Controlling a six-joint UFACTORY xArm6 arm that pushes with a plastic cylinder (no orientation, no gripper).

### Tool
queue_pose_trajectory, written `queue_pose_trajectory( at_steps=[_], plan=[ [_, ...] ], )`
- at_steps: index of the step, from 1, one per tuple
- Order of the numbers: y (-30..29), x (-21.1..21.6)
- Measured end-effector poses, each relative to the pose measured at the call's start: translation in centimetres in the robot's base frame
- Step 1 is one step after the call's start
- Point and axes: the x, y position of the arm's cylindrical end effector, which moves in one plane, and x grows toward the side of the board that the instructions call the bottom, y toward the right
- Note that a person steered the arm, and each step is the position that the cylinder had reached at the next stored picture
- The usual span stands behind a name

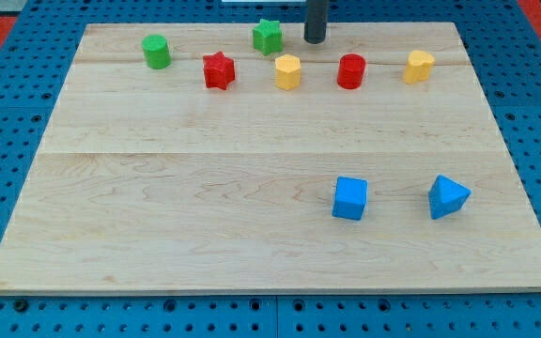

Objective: Slide the green star closer to green circle

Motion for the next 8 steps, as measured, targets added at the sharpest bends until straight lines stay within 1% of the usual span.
queue_pose_trajectory(
  at_steps=[1,3,4,5,7,8],
  plan=[
    [-3.1,-1.0],
    [-12.9,-1.0],
    [-15.6,-1.0],
    [-16.0,-0.7],
    [-12.0,-0.4],
    [-12.1,0.8]
  ],
)
